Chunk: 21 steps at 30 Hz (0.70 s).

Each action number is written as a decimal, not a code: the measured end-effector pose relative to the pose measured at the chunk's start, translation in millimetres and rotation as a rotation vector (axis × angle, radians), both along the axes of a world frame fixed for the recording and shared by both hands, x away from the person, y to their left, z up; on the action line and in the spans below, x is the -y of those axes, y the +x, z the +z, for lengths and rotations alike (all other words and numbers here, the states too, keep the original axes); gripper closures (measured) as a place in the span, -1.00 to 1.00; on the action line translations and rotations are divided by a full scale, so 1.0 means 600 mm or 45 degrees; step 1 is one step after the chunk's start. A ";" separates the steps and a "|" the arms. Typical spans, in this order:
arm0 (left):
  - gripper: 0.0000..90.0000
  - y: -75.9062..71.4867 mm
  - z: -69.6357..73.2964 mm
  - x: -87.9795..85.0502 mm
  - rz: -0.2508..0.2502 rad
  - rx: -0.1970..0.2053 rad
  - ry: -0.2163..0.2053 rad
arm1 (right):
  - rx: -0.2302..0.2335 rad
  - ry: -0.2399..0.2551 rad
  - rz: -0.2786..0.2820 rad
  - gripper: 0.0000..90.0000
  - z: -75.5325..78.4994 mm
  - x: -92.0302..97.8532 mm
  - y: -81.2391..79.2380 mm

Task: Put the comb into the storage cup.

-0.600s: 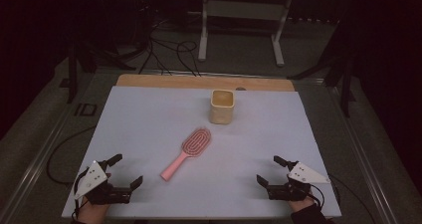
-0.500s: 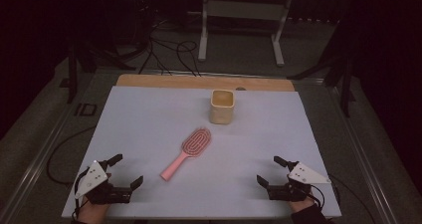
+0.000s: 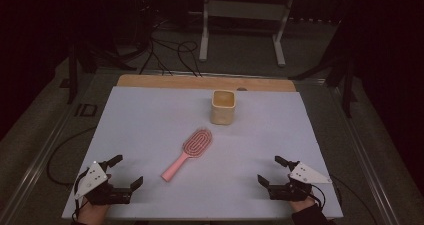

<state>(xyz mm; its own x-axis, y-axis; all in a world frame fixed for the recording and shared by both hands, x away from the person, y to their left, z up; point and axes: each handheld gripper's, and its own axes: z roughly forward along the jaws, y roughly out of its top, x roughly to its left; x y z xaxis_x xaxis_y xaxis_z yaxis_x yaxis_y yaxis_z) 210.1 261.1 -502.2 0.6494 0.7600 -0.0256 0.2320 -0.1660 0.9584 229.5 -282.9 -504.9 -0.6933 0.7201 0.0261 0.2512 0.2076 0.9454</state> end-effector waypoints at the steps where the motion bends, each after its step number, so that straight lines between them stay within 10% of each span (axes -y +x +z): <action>1: -1.00 -0.001 -0.001 0.000 -0.002 -0.003 0.006 | -0.001 0.005 0.003 -0.82 0.001 -0.002 0.001; 21: -1.00 0.008 0.006 0.004 -0.008 -0.036 0.010 | 0.001 0.002 -0.007 -0.82 0.002 0.003 -0.005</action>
<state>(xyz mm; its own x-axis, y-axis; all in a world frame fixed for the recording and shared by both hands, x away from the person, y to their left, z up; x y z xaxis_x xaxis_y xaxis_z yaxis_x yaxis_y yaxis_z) 214.7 258.9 -498.8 0.6531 0.7563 -0.0378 0.2579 -0.1753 0.9501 226.4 -284.5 -503.9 -0.6897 0.7236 0.0265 0.2513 0.2049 0.9460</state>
